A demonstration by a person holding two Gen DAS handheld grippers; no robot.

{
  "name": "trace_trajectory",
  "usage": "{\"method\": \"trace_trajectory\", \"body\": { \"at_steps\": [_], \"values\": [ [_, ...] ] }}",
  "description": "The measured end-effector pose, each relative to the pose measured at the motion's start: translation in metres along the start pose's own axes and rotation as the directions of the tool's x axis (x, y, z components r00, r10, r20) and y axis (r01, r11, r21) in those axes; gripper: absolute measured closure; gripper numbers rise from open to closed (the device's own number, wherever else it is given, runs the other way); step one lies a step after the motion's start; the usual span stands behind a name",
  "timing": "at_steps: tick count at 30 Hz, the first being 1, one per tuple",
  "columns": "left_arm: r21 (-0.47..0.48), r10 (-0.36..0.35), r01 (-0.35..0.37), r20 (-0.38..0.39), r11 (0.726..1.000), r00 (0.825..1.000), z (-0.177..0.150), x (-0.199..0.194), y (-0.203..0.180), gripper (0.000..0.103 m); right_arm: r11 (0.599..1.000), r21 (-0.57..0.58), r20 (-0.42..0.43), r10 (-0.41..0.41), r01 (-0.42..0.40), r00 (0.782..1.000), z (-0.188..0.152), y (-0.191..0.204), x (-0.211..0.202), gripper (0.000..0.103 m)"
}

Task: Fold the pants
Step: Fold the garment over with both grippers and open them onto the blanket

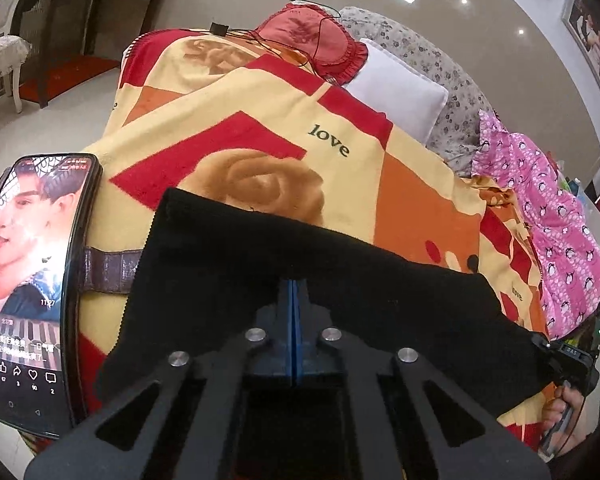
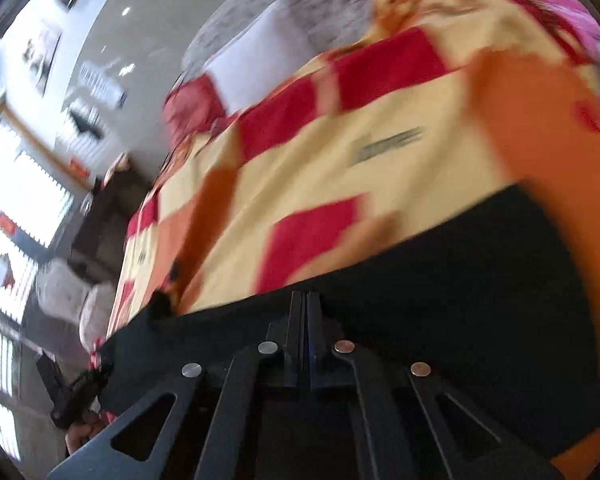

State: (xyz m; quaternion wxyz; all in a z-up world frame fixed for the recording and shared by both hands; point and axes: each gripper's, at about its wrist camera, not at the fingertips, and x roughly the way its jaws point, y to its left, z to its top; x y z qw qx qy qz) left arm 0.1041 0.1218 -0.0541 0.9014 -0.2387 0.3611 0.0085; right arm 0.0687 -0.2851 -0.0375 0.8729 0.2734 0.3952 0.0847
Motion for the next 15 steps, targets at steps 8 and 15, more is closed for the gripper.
{"method": "trace_trajectory", "body": {
  "at_steps": [8,15],
  "values": [
    [0.004,0.004,-0.004,0.002,1.000,1.000,0.000,0.000,-0.001,0.101,0.992,0.111,0.177,0.047,-0.067,0.983,0.005,-0.048,-0.070,0.093],
    [0.017,0.018,-0.018,0.001,1.000,1.000,0.001,-0.001,-0.003,0.102,0.999,-0.032,0.039,0.027,-0.025,0.999,-0.039,-0.020,-0.061,0.083]
  ]
}}
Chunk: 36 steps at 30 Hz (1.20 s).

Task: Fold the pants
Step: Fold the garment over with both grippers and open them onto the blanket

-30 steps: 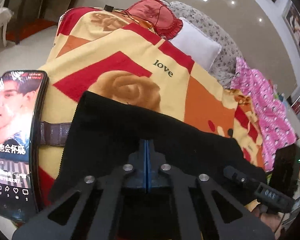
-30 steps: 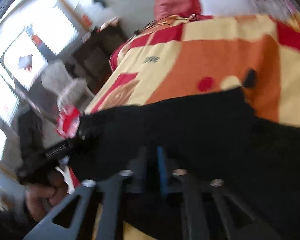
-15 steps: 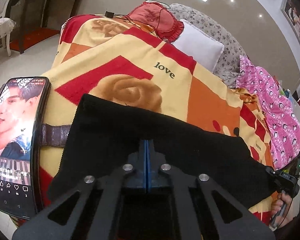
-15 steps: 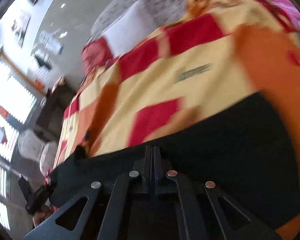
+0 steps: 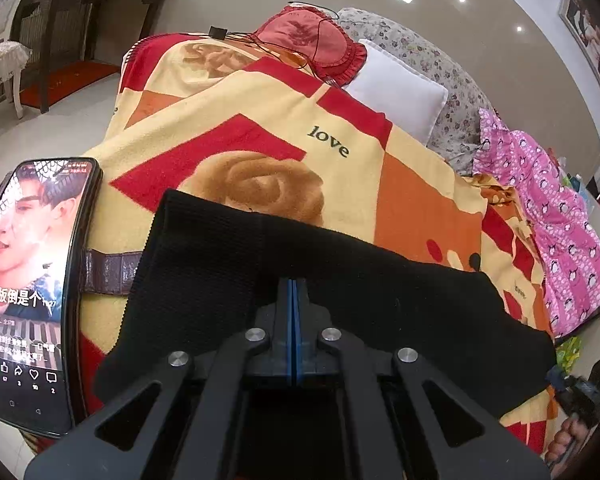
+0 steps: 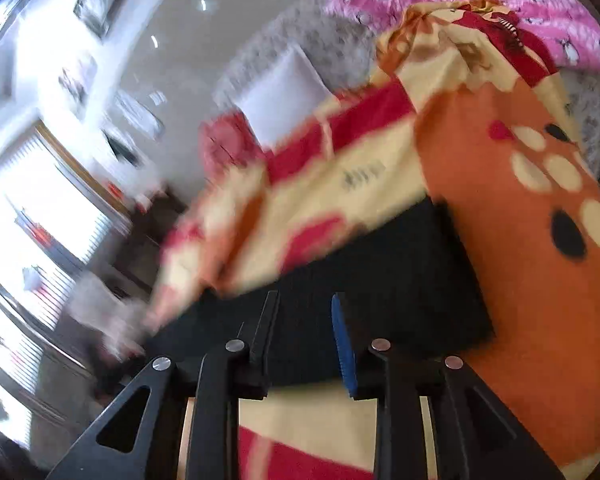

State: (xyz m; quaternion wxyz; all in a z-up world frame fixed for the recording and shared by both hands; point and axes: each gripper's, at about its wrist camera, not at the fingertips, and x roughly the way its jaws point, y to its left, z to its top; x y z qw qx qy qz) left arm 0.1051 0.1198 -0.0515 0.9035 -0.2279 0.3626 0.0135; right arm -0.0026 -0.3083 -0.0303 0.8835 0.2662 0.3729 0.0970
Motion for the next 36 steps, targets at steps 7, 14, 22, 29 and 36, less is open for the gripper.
{"method": "trace_trajectory", "body": {
  "at_steps": [7,14,22,29,36],
  "values": [
    [0.299,0.115,-0.147,0.121,0.943,0.986,-0.009,-0.027,-0.071,0.046,0.990,0.027,0.180,-0.139,0.136,0.974,0.003,-0.001,-0.022,0.085],
    [0.537,-0.140,0.033,0.160,0.843,0.977,-0.056,-0.064,-0.123,0.022,0.938,-0.015,0.342,-0.320,0.345,0.884,0.026,0.016,-0.032,0.045],
    [0.494,-0.159,0.072,0.137,0.867,0.978,-0.056,-0.056,-0.108,0.022,0.934,0.175,0.271,-0.350,0.311,0.897,0.034,-0.035,-0.022,0.047],
    [0.451,-0.179,0.110,0.113,0.886,0.977,-0.058,-0.054,-0.104,0.021,0.920,0.126,0.227,-0.392,0.372,0.892,0.029,-0.028,-0.010,0.046],
    [0.388,-0.188,0.142,0.083,0.911,0.979,-0.054,-0.048,-0.094,0.021,0.915,0.095,0.198,-0.404,0.393,0.893,0.028,-0.025,-0.002,0.045]
  ]
}}
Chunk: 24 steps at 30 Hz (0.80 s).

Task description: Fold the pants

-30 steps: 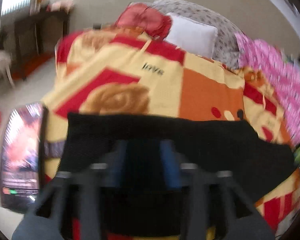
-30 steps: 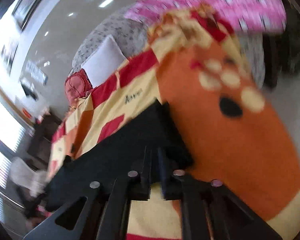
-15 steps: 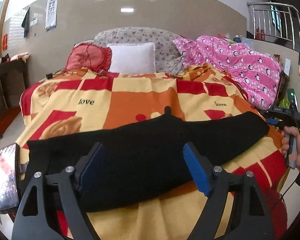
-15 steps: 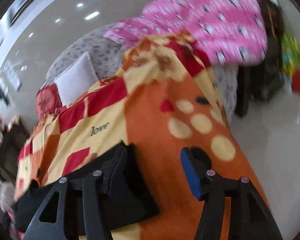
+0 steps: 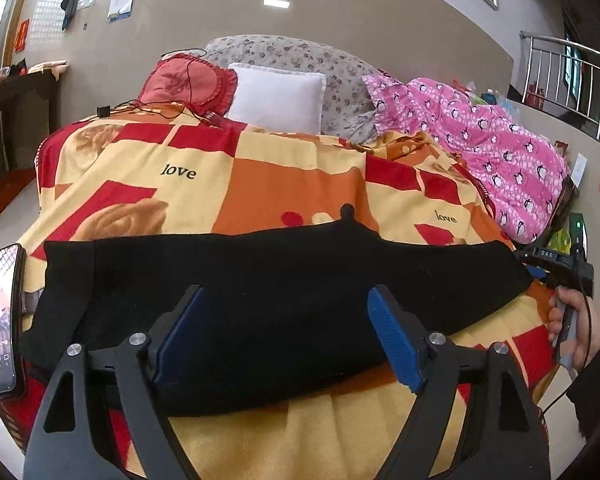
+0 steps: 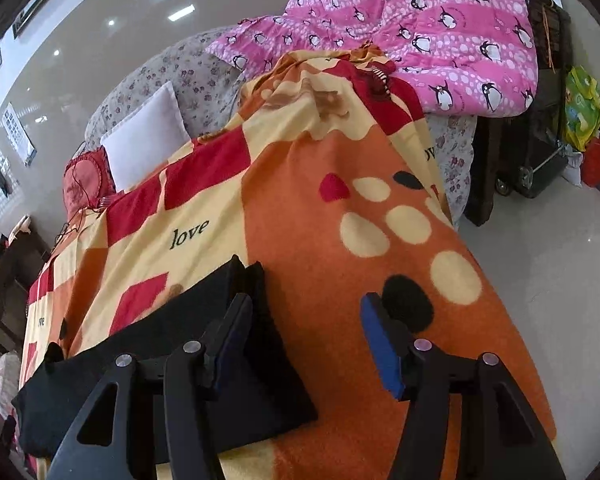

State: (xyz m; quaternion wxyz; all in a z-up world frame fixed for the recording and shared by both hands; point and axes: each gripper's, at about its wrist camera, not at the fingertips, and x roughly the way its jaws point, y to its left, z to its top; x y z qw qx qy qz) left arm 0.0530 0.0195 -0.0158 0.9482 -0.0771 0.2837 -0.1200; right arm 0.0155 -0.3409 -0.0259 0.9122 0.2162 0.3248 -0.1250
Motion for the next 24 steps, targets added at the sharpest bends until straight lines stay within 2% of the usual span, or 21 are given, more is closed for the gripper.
{"method": "trace_trajectory", "body": {
  "at_steps": [6,24],
  "values": [
    [0.014,0.001,-0.001,0.001,1.000,1.000,-0.0004,0.0005,-0.0029,0.021,1.000,-0.023,-0.008,-0.001,0.001,1.000,-0.0008,0.0029,0.0008,0.039],
    [0.027,0.011,-0.011,-0.008,1.000,1.000,-0.0020,0.0018,-0.0055,0.021,0.999,-0.034,-0.014,0.010,-0.010,1.000,-0.0007,0.0057,0.0009,0.034]
  ]
}}
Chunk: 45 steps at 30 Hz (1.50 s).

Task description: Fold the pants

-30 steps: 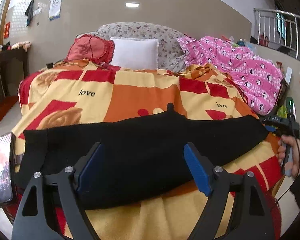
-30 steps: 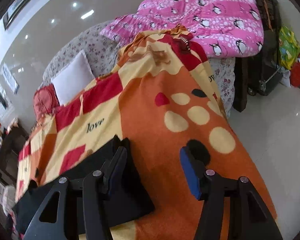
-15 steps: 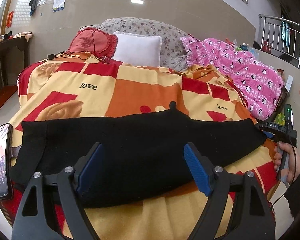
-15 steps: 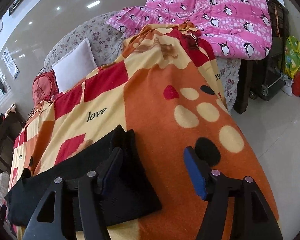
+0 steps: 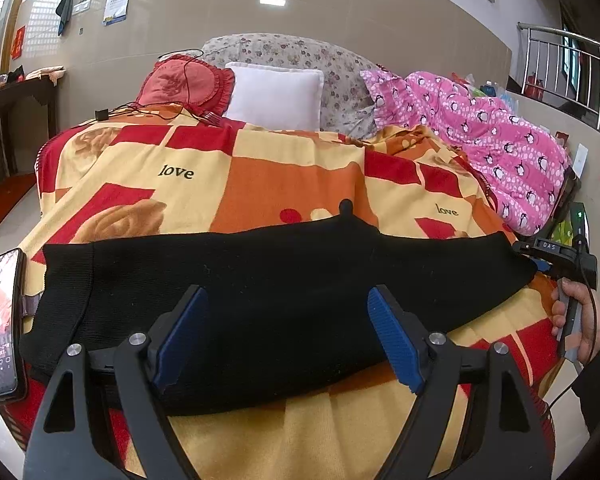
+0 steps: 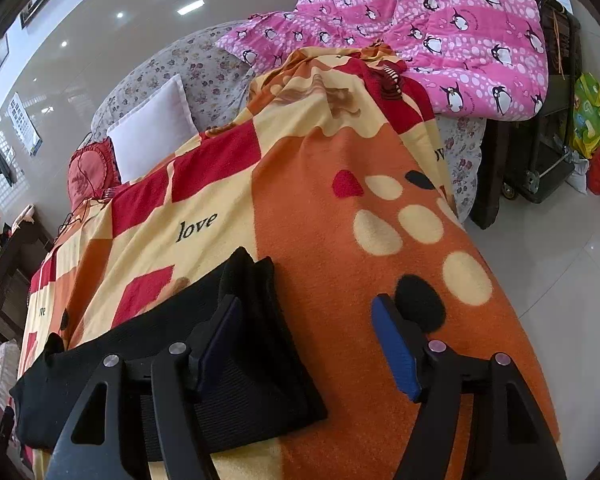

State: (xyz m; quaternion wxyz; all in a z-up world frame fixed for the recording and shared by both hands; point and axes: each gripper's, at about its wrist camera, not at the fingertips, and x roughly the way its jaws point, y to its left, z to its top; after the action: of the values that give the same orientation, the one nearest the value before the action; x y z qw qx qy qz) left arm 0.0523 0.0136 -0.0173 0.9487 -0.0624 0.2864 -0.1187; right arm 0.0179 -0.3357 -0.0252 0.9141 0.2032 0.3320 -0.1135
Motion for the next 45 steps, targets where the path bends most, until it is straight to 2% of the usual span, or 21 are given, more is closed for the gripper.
{"method": "trace_trajectory", "body": {
  "at_steps": [45],
  "values": [
    [0.000,0.001,-0.001,-0.009,1.000,1.000,-0.0021,0.0014,-0.0007,0.021,1.000,0.000,0.000,0.001,-0.001,1.000,-0.0001,0.0002,-0.0002,0.033]
  ]
}}
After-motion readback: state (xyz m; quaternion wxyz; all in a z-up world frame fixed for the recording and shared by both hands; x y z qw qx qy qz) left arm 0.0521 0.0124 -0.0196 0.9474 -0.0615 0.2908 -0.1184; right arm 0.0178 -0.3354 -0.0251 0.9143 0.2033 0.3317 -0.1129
